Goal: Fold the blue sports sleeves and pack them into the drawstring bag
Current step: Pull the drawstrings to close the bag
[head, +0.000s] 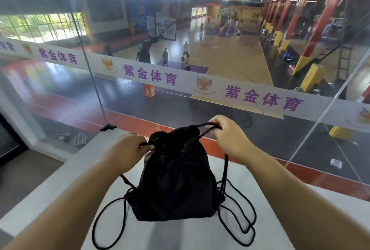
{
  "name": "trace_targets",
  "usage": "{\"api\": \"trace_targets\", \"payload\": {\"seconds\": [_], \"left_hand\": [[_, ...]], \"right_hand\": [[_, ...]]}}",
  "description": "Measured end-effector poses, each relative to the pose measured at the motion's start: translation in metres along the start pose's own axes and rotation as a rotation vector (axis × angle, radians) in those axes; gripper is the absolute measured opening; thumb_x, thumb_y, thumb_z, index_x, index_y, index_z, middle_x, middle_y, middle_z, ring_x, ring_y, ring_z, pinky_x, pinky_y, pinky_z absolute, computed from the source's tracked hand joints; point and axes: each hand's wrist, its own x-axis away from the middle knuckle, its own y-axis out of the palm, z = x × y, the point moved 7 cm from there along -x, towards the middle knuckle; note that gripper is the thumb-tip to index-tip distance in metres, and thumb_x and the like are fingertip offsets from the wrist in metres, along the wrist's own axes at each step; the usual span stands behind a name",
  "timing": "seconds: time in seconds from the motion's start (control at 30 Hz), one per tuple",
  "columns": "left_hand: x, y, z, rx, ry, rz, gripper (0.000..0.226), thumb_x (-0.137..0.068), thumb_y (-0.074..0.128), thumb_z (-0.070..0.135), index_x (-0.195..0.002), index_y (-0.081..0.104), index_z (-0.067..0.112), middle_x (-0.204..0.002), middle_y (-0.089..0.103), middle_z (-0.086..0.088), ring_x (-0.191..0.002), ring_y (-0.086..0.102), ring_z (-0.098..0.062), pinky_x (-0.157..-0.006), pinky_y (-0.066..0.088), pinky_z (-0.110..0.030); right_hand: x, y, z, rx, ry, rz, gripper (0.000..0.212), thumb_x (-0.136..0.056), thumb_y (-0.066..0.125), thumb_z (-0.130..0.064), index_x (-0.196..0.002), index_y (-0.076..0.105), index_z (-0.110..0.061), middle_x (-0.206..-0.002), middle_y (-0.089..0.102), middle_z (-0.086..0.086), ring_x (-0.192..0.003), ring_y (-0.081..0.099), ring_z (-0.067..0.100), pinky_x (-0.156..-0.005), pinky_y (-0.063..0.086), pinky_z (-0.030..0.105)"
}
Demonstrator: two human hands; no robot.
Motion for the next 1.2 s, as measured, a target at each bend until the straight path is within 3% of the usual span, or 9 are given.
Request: {"api": "trace_targets", "payload": {"seconds": [0.07,0.2,0.4,0.6,0.7,0.87,0.97,1.1,1.2], "left_hand": [[0.001,-0.004,-0.004,0.12,-0.015,-0.005,0.036,-0.094,0.052,0.032,-0.063,0.054,0.014,-0.063,0.044,0.004,-0.063,0.044,-0.015,-0.053,0.027,-0.018],[0.0,-0.014,-0.001,0.494,0.002,0.051,0.02,-0.093,0.055,0.023,-0.08,0.066,0.011,-0.07,0.061,0.0,-0.062,0.052,-0.007,-0.064,0.039,-0.023],[-0.003,-0.035,0.006,0.688,0.031,0.122,0.019,-0.094,0.052,0.024,-0.088,0.069,0.021,-0.059,0.058,0.016,-0.052,0.047,0.002,-0.062,0.036,-0.024],[-0.001,-0.047,-0.019,0.965,-0.001,0.203,0.021,-0.093,0.055,0.021,-0.079,0.071,0.023,-0.051,0.042,0.011,-0.048,0.036,-0.008,-0.062,0.034,-0.032],[0.003,-0.042,-0.036,0.881,-0.096,0.217,0.028,-0.094,0.052,0.018,-0.073,0.068,0.025,-0.053,0.052,0.012,-0.047,0.036,-0.007,-0.059,0.035,-0.027],[0.003,-0.011,-0.054,0.288,-0.136,-0.003,0.01,-0.087,0.06,0.031,-0.078,0.062,0.033,-0.071,0.062,0.008,-0.061,0.054,-0.013,-0.065,0.05,-0.036],[0.003,0.003,-0.028,0.444,-0.137,-0.156,0.015,-0.086,0.059,0.017,-0.098,0.062,0.024,-0.085,0.064,0.001,-0.072,0.055,-0.011,-0.062,0.041,-0.02],[-0.004,0.012,-0.005,0.678,-0.128,-0.207,0.023,-0.08,0.058,0.029,-0.091,0.062,0.009,-0.071,0.067,-0.004,-0.065,0.058,-0.016,-0.071,0.049,-0.044],[-0.009,0.023,-0.001,0.633,-0.141,-0.232,0.033,-0.092,0.052,0.036,-0.076,0.056,0.008,-0.056,0.045,0.0,-0.048,0.037,-0.014,-0.047,0.033,-0.029]], "right_hand": [[-0.005,-0.01,-0.009,-0.111,0.022,0.087,0.026,-0.089,0.042,-0.004,-0.101,0.058,-0.019,-0.085,0.058,-0.007,-0.068,0.05,0.007,-0.063,0.036,0.022],[-0.004,0.0,-0.035,-0.135,-0.025,0.033,0.039,-0.085,0.047,-0.01,-0.12,0.055,-0.027,-0.1,0.055,-0.005,-0.084,0.055,0.006,-0.08,0.04,0.025],[-0.001,0.058,-0.069,0.4,-0.347,-0.178,0.074,-0.068,0.066,-0.065,-0.135,0.04,-0.046,-0.123,0.027,-0.01,-0.115,0.041,0.013,-0.099,0.04,0.032],[-0.016,0.097,-0.054,0.297,-0.227,-0.365,0.062,-0.071,0.069,-0.058,-0.129,0.052,-0.04,-0.123,0.043,-0.011,-0.12,0.034,0.018,-0.103,0.037,0.04],[-0.017,0.089,-0.048,0.315,-0.258,-0.284,0.043,-0.075,0.067,-0.044,-0.116,0.058,-0.036,-0.118,0.054,-0.011,-0.109,0.047,0.014,-0.091,0.043,0.031],[-0.014,0.084,-0.039,0.342,-0.257,-0.206,0.023,-0.075,0.068,-0.04,-0.092,0.061,-0.027,-0.089,0.065,-0.01,-0.082,0.058,0.012,-0.075,0.052,0.032],[-0.012,0.088,-0.042,0.367,-0.275,-0.188,0.027,-0.074,0.069,-0.043,-0.094,0.063,-0.026,-0.091,0.067,-0.009,-0.085,0.059,0.012,-0.076,0.052,0.034],[-0.011,0.097,-0.045,0.422,-0.292,-0.193,0.033,-0.073,0.069,-0.044,-0.099,0.064,-0.025,-0.097,0.067,-0.006,-0.093,0.058,0.016,-0.079,0.052,0.037],[-0.01,0.099,-0.046,0.45,-0.295,-0.175,0.033,-0.074,0.068,-0.042,-0.102,0.064,-0.025,-0.1,0.067,-0.004,-0.096,0.057,0.017,-0.079,0.052,0.037]]}}
